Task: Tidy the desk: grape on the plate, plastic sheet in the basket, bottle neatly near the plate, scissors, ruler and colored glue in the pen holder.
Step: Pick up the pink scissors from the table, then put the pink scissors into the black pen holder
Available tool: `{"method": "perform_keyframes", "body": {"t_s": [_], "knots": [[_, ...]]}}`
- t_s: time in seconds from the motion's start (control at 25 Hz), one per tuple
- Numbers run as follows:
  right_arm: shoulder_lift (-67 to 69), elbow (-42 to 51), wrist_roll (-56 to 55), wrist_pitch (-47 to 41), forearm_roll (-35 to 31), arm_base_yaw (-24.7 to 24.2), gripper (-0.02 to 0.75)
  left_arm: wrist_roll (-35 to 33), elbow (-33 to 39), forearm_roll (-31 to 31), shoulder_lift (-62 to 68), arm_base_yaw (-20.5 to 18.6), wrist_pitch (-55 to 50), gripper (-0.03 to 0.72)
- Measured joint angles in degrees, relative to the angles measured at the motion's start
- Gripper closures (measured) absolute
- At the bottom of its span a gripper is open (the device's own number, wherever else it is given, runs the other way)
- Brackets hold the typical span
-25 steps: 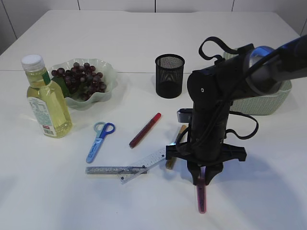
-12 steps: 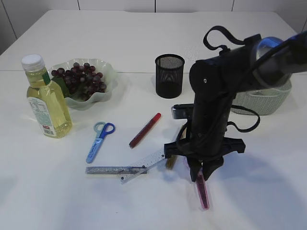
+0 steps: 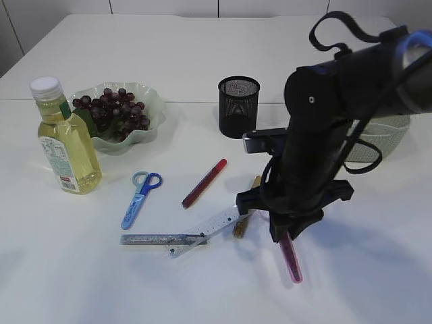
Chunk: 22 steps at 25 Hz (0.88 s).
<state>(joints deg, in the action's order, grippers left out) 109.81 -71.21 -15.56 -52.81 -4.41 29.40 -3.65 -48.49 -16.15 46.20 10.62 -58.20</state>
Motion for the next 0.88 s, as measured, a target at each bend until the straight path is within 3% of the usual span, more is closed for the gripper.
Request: {"method": "perform_keyframes", "body": {"t_s": [0.32,0.6,0.88], "knots": [[-12.64,8.98,0.27,11.76,3.7,0.0,0.565,0.0,0.0,0.0,0.0,0.0,-0.25,0.241],[-18.25,10.19,0.27,20.35,10.13,0.0,0.565,0.0,0.0,0.0,0.0,0.0,-0.37,0.242],[-18.37,10.19,0.27,30.37,12.04,0.0,0.566,0.0,0.0,-0.1,0.0,0.0,-0.47,0.242]]}}
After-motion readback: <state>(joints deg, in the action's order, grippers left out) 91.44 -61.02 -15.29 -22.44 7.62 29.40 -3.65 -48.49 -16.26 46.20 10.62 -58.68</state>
